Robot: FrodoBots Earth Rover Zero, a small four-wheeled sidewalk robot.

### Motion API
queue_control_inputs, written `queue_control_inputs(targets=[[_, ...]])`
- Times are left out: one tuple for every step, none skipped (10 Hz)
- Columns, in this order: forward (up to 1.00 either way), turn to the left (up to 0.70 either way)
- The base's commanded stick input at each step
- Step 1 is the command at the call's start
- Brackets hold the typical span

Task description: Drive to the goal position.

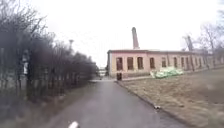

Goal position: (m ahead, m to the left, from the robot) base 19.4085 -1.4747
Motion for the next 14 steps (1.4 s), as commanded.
queue_control_inputs(targets=[[1.00, 0.03], [1.00, 0.03], [1.00, 0.03], [1.00, 0.03], [1.00, 0.03], [1.00, 0.03], [1.00, 0.03], [1.00, 0.03], [1.00, 0.34], [1.00, 0.43], [1.00, 0.14], [1.00, 0.03], [0.93, 0.03], [0.85, 0.03]])
